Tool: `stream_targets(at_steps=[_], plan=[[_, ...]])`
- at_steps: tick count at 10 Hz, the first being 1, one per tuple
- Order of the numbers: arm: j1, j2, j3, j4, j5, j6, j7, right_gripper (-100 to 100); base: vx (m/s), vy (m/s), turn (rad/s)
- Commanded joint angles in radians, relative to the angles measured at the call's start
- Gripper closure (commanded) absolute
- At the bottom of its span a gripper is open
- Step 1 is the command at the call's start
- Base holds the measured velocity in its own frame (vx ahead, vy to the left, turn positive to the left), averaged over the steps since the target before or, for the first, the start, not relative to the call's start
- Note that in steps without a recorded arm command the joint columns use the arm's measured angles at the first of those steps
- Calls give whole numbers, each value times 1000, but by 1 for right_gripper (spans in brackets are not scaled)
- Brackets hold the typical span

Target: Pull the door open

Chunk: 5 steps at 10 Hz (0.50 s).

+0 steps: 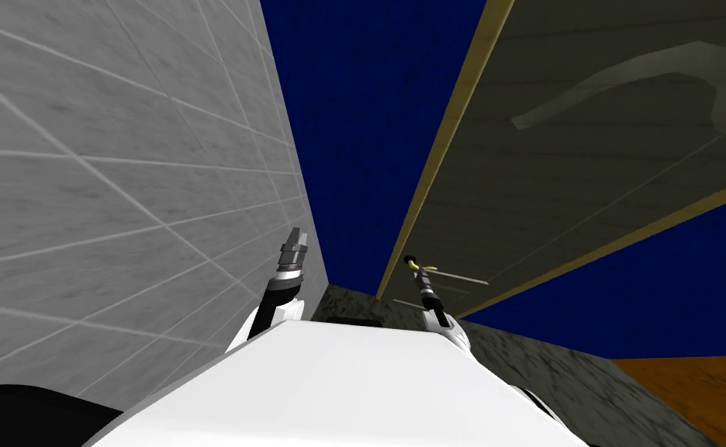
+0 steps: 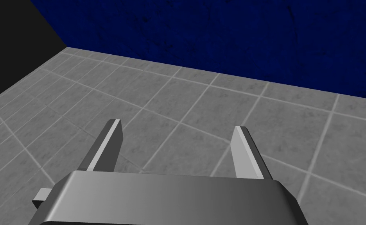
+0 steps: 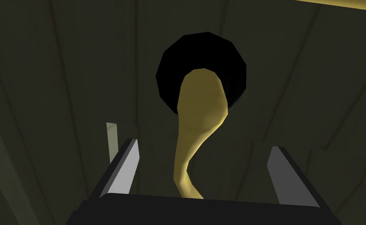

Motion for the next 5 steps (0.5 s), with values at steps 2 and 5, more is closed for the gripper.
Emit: stream_targets(at_steps=[2,5], plan=[[26,-5,-8,-28,-5,4,-6,-100,110,-4,24],[24,-19,-14,-7,-9,-8,-13,100,58,-1,44]])
